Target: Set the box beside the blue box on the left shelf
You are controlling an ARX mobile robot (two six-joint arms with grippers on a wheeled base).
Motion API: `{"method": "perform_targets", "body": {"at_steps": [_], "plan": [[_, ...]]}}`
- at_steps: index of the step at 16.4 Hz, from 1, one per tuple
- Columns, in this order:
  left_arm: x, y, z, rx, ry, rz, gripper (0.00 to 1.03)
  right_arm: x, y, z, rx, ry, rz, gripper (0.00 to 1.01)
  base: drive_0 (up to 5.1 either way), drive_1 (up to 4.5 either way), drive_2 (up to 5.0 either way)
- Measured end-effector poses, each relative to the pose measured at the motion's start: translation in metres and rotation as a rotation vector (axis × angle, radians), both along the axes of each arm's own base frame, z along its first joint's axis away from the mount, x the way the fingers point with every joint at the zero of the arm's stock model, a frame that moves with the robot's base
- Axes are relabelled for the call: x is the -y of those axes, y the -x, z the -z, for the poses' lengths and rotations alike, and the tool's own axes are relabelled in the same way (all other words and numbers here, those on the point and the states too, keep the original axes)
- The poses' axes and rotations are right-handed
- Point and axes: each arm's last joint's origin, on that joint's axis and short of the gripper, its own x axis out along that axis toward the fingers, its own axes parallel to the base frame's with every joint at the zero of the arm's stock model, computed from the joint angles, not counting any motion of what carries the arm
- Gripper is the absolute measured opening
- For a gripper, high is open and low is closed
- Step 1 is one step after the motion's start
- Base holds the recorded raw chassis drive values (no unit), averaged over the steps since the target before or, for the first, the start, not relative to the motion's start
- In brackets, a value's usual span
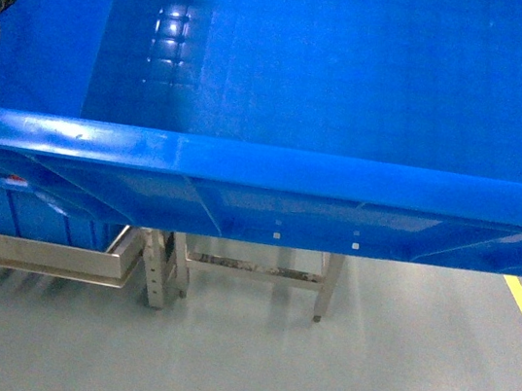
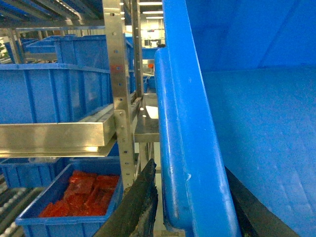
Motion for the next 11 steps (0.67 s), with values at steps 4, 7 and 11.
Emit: {"method": "perform_targets", "body": {"at_steps": [4,7,11], "plan": [[-0.0001,0.0,0.0,0.0,0.0,0.0,0.29,0.0,0.0,0.0,0.0,0.0,0.0,0.17,-5.0,2.47,2.5],[-0.0001,-0.0001,0.0002,-0.002,0.0,0.0,0.29,0.0,0.0,0.0,0.0,0.001,-0.001,0.17,-5.0,2.45,2.4],[-0.0005,0.0,-0.0004,0.004,0.001,-0.003,0.29,-0.0001,0.0,-0.0002,0.002,0.0,-0.004,0.17,-5.0,2.4,2.4]]}}
